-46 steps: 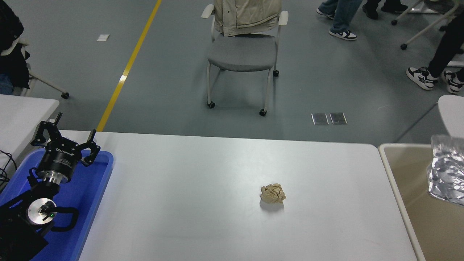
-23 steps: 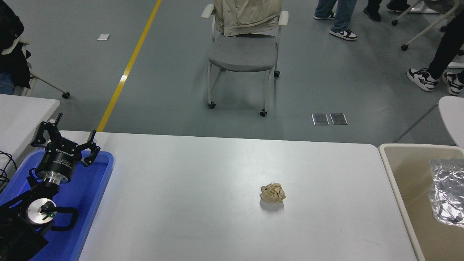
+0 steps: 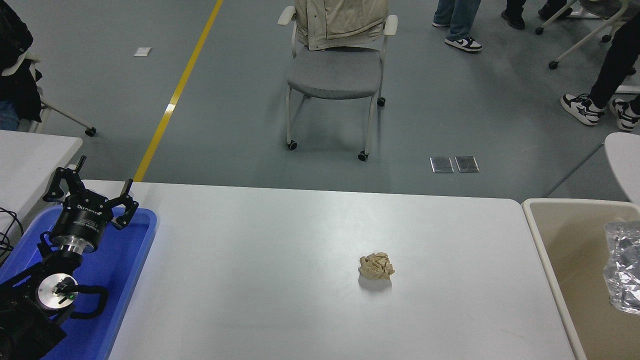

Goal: Clean the table surface

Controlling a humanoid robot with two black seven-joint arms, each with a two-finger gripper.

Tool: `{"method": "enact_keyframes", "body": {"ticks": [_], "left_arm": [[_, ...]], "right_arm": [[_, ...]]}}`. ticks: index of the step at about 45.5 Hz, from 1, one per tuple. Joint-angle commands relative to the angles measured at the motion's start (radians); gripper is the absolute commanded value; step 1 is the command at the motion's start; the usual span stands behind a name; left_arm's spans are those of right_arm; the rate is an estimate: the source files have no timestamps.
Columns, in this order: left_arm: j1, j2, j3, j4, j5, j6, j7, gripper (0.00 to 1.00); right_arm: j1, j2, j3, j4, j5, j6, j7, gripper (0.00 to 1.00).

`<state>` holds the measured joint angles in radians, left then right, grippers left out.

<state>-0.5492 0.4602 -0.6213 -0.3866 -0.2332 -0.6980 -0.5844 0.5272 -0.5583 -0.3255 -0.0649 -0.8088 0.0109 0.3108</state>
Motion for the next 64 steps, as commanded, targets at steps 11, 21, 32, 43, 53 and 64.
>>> {"method": "enact_keyframes", "body": {"ticks": [11,21,32,43,53,64], "left_arm": [[0.0,0.0,0.0,0.0,0.0,0.0,0.0,1.0],[0.0,0.0,0.0,0.0,0.0,0.0,0.0,1.0],[0.0,0.0,0.0,0.0,0.0,0.0,0.0,1.0],[0.0,0.0,0.0,0.0,0.0,0.0,0.0,1.0],[0.0,0.0,0.0,0.0,0.0,0.0,0.0,1.0],[0.0,0.0,0.0,0.0,0.0,0.0,0.0,1.0]], "right_arm": [[0.002,-0.017,0.005,0.014,0.247,-0.006,-0.009,1.0],[0.062,-0.179,0.278,0.247,0.247,0.031,-0.003,1.0],[0.005,-0.252,0.664,0.496,0.247,0.029,0.001,1.0],[-0.101,-0.288,1.025,0.783,0.267,0.032,0.001,1.0],[-0.225,-0.256,1.223,1.037,0.301,0.038,0.004,1.0],[-0.355,0.0,1.462,1.1,0.358,0.078,0.005,1.0]]}}
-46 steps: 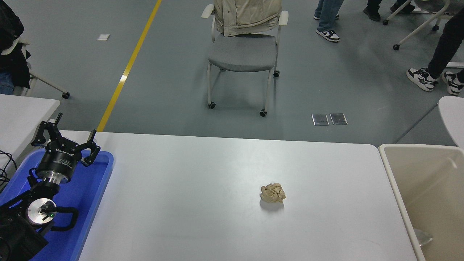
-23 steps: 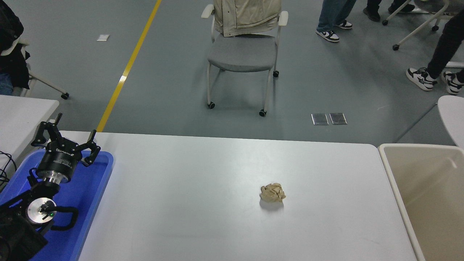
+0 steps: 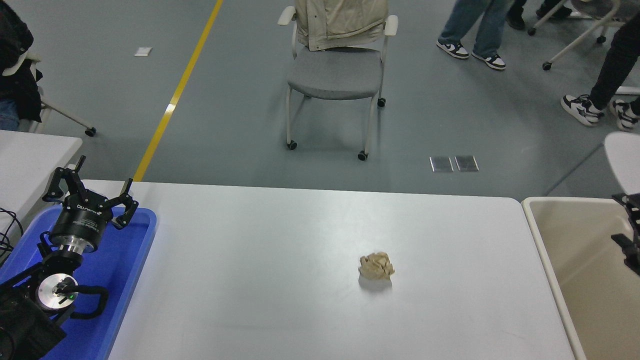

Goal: Clean the table surface

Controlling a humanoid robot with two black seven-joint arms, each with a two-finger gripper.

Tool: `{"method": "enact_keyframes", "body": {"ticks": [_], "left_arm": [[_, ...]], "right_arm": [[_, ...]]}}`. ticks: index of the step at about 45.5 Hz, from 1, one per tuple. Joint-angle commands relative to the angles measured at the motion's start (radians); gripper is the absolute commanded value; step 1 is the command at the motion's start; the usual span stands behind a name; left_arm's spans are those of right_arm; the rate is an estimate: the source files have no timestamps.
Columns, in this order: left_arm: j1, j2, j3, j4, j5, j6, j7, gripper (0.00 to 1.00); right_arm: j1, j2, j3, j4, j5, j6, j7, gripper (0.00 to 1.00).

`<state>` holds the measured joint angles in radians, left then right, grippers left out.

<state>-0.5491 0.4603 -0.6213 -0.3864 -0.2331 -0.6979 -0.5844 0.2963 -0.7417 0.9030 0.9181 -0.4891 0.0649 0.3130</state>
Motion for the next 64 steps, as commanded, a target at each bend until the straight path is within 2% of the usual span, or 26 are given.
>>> {"method": "enact_keyframes", "body": {"ticks": [1,9,17,24,33,42,49,54,59,64], "left_arm": [[0.0,0.0,0.0,0.0,0.0,0.0,0.0,1.0],[0.0,0.0,0.0,0.0,0.0,0.0,0.0,1.0],[0.0,0.0,0.0,0.0,0.0,0.0,0.0,1.0],[0.0,0.0,0.0,0.0,0.0,0.0,0.0,1.0],[0.0,0.0,0.0,0.0,0.0,0.0,0.0,1.0],[0.0,0.0,0.0,0.0,0.0,0.0,0.0,1.0],[0.0,0.0,0.0,0.0,0.0,0.0,0.0,1.0],[0.0,0.0,0.0,0.0,0.0,0.0,0.0,1.0],[0.0,0.0,0.0,0.0,0.001,0.0,0.0,1.0],[0.0,0.0,0.0,0.0,0.0,0.0,0.0,1.0]], "right_arm": [[-0.131,0.205,0.24,0.119,0.037,0.023,0.005,1.0],[-0.135,0.332,0.229,0.113,0.023,0.003,0.063,1.0],[-0.121,0.361,0.215,0.11,0.023,-0.043,0.104,1.0],[-0.091,0.39,0.174,0.113,0.02,-0.137,0.124,1.0],[-0.063,0.436,0.149,0.114,0.02,-0.152,0.124,1.0],[-0.034,0.417,0.108,0.114,0.008,-0.146,0.123,1.0],[0.053,0.299,-0.128,0.169,-0.172,-0.152,0.112,1.0],[0.11,0.222,-0.232,0.267,-0.218,-0.158,0.071,1.0],[0.175,0.165,-0.303,0.341,-0.273,-0.166,-0.03,1.0],[0.215,0.154,-0.372,0.395,-0.451,-0.172,-0.147,1.0]]}}
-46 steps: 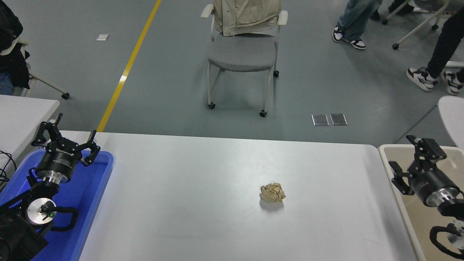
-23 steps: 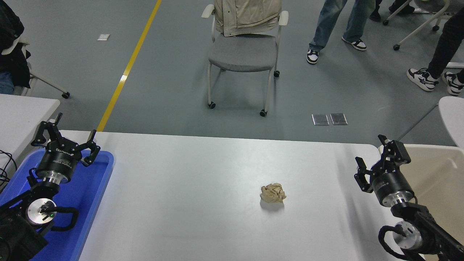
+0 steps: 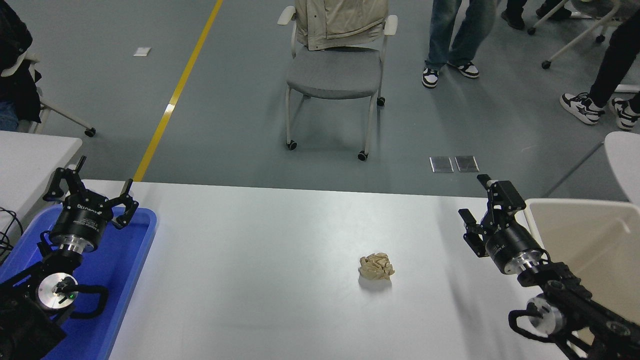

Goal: Clean the table surface

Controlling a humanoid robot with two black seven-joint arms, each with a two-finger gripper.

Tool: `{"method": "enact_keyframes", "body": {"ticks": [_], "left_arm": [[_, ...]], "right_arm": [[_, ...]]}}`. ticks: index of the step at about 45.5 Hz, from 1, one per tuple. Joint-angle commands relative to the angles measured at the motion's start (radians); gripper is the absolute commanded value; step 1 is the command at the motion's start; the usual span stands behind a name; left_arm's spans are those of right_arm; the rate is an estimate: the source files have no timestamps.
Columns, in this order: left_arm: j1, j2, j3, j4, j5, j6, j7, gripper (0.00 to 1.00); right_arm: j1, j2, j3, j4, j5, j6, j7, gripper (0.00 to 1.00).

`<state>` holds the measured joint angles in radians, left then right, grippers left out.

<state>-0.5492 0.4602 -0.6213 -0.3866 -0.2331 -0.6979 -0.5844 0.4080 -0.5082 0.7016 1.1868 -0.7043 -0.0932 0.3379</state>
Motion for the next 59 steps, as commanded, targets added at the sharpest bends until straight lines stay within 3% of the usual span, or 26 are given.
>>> {"method": "enact_keyframes", "body": {"ticks": [1,8,17,22,29,43,49,59], "left_arm": [[0.0,0.0,0.0,0.0,0.0,0.0,0.0,1.0],[0.0,0.0,0.0,0.0,0.001,0.0,0.0,1.0],[0.0,0.0,0.0,0.0,0.0,0.0,0.0,1.0],[0.0,0.0,0.0,0.0,0.0,0.0,0.0,1.0],[0.0,0.0,0.0,0.0,0.0,0.0,0.0,1.0],[0.0,0.0,0.0,0.0,0.0,0.0,0.0,1.0],[0.0,0.0,0.0,0.0,0.0,0.0,0.0,1.0],[0.0,0.0,0.0,0.0,0.001,0.0,0.0,1.0]], "right_arm": [[0.103,-0.078,-0.18,0.138,-0.282,-0.017,-0.198,1.0],[0.101,-0.07,-0.215,0.257,-0.573,-0.022,-0.353,1.0],[0.21,-0.01,-0.398,0.29,-0.764,-0.01,-0.47,1.0],[0.233,0.016,-0.448,0.248,-0.822,-0.01,-0.473,1.0],[0.304,0.086,-0.56,0.123,-1.038,-0.022,-0.467,1.0],[0.381,0.22,-0.677,-0.105,-1.233,-0.072,-0.462,1.0],[0.382,0.272,-0.748,-0.194,-1.276,-0.155,-0.461,1.0],[0.373,0.289,-0.791,-0.223,-1.281,-0.189,-0.456,1.0]]}}
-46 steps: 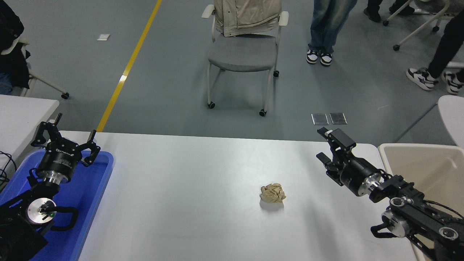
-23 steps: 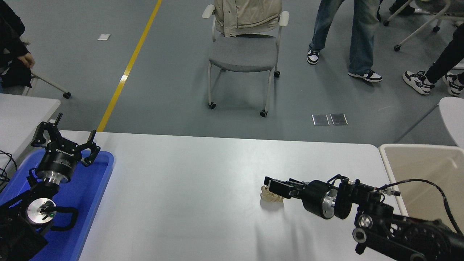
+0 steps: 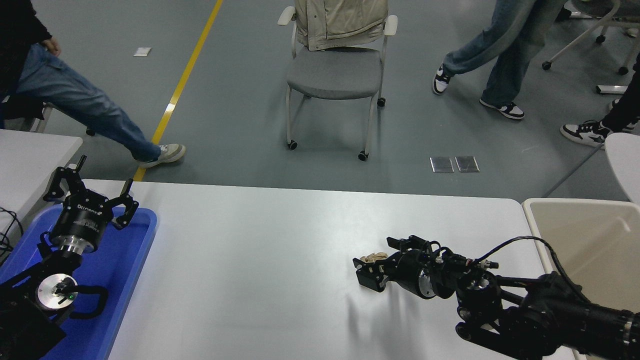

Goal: Clean the table surface

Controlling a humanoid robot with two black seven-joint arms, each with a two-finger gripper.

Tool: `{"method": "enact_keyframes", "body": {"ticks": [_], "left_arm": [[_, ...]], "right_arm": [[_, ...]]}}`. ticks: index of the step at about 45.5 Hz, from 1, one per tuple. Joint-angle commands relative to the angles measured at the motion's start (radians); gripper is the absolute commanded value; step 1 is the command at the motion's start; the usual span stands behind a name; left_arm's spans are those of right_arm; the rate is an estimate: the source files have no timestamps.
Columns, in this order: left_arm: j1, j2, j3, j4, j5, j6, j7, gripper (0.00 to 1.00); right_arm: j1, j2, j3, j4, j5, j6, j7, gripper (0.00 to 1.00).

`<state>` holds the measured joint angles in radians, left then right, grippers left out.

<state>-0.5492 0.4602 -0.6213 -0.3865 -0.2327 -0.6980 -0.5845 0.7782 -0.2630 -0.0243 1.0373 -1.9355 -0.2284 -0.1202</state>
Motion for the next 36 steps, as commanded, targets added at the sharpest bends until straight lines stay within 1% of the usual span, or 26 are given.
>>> {"method": "enact_keyframes", "body": {"ticks": [1,9,19,26,36], "left_arm": [[0.0,0.0,0.0,0.0,0.0,0.0,0.0,1.0],[0.0,0.0,0.0,0.0,0.0,0.0,0.0,1.0],[0.0,0.0,0.0,0.0,0.001,0.002,0.0,1.0],[0.0,0.0,0.0,0.0,0.001,0.0,0.0,1.0],[0.0,0.0,0.0,0.0,0.0,0.0,0.0,1.0]], "right_arm": [[0.003,0.048,-0.065,-0.075,-0.049,-0.055,0.002,1.0],[-0.008,0.085,-0.066,-0.132,-0.049,-0.084,0.004,1.0],[-0.013,0.093,-0.071,-0.178,-0.049,-0.101,0.007,1.0],[-0.008,0.111,-0.154,-0.238,-0.048,-0.17,0.011,1.0],[-0.014,0.111,-0.175,-0.247,-0.042,-0.177,0.017,1.0]]}}
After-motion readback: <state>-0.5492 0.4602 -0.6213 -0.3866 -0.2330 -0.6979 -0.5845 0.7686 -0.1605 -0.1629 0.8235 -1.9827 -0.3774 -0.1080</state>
